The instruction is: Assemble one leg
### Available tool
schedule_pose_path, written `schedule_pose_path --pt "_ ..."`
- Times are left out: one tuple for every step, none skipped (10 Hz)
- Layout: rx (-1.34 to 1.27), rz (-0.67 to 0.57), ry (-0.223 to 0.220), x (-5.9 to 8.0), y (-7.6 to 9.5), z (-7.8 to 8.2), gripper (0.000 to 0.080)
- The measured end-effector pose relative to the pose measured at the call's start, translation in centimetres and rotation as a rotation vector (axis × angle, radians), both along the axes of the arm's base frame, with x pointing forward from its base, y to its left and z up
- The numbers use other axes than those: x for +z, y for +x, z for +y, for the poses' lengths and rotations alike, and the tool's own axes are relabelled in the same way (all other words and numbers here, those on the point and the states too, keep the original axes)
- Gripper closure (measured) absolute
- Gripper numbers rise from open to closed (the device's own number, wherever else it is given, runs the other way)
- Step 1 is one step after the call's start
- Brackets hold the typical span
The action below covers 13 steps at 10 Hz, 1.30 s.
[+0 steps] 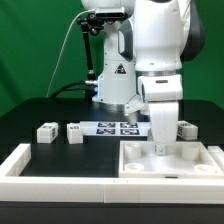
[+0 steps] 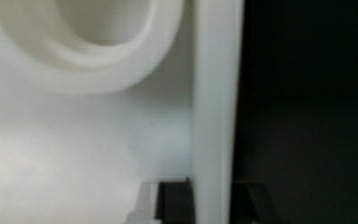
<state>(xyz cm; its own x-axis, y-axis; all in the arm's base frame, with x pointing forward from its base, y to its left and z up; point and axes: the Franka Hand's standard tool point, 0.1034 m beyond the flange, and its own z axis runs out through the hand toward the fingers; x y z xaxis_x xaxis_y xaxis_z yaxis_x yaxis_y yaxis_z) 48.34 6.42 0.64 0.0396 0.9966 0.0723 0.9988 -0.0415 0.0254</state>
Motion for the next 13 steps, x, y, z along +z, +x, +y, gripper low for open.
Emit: schedule_pose_path --pt "-0.007 0.0 0.002 -0.03 0.16 0.23 0.0749" --pt "-0.02 0.006 0.001 -0.05 0.23 0.25 0.0749" --pt "-0.028 0.017 -0.001 -0.06 0.3 0.25 0.0749" --pt "-0.028 0.021 -0.002 -0.06 0.32 0.24 0.0749" --pt "-0.021 0.021 -0.002 -0.06 0.35 0.21 0.0749" --pt "-0.021 0.024 -0.003 -0.05 0.35 0.21 0.0749" --pt "-0.021 0.024 -0.003 -0.06 0.35 0.2 0.0749" --pt "-0.022 0.024 -0.003 -0.06 0.35 0.15 0.0749" --pt "-0.023 0.024 -0.003 -0.06 0.35 0.12 0.0623" --pt "-0.023 0.024 -0.003 -0.07 0.35 0.11 0.0485" --pt "-0.023 0.024 -0.003 -0.07 0.35 0.09 0.035" --pt "-0.024 0.024 -0.003 -0.07 0.35 0.07 0.0198" --pt "-0.024 0.024 -0.004 -0.07 0.35 0.06 0.0198"
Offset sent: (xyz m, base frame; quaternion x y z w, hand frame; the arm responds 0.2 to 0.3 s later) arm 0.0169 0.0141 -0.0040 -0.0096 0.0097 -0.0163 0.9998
